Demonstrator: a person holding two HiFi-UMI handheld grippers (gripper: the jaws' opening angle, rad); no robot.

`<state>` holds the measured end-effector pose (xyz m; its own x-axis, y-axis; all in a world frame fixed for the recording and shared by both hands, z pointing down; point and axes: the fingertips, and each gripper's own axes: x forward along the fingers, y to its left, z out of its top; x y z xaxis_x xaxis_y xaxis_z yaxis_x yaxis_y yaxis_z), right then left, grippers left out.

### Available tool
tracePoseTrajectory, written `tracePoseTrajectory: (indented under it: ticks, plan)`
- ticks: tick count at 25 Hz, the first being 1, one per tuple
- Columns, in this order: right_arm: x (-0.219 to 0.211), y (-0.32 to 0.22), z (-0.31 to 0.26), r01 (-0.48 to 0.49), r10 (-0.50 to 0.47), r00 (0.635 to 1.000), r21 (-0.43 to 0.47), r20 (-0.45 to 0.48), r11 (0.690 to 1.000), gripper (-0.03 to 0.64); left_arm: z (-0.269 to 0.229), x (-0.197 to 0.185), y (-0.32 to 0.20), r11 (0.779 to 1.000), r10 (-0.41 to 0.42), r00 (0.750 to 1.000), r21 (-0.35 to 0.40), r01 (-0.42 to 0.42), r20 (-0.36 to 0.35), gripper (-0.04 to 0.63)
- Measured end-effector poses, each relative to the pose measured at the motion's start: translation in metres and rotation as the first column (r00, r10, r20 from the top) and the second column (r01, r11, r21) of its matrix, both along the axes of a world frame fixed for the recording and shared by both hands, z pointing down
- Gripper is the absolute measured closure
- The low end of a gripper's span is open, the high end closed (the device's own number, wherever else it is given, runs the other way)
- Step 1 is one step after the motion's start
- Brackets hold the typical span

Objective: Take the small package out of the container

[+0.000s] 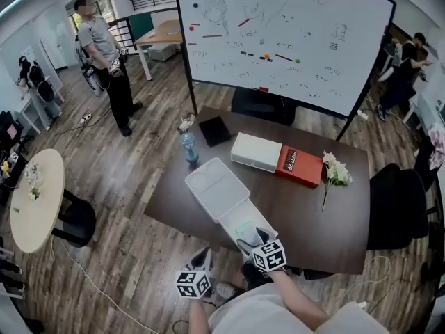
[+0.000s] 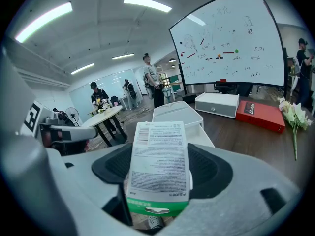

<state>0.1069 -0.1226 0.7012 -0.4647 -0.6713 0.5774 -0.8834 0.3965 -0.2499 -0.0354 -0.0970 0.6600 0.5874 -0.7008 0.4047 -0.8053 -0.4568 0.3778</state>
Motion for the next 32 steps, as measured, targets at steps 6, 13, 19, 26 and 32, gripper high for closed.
tracePoseTrajectory:
  ticks: [6,13,19,26,32]
  plan:
    - [0.008,0.003,0.005,-0.012,0.012,1.0,-0.013,0.009,1.0,0.267,-0.001,0.027,-0.007,0.999,0.049,0.998,0.005,-0.049,0.025,0.588]
    - [-0.002,0.002,0.016,-0.012,0.012,0.999,0.014,0.043,1.0,0.267,0.005,0.053,-0.01,0.997,0.072,0.995,0.01,-0.073,0.066,0.588]
    - [0.001,0.005,0.019,-0.001,0.001,1.0,0.02,0.016,1.0,0.267,-0.009,0.052,0.006,0.995,0.092,0.993,0.035,-0.095,0.069,0.588]
    - [0.001,0.003,0.017,-0.019,0.018,1.0,0.037,0.019,0.999,0.267,-0.011,0.015,0.017,0.998,0.009,0.998,0.055,-0.012,0.068,0.588]
    - [-0.008,0.019,0.012,-0.016,0.015,1.0,0.045,0.012,0.999,0.267,-0.004,0.011,0.035,0.999,0.034,0.997,0.04,-0.037,0.062,0.588]
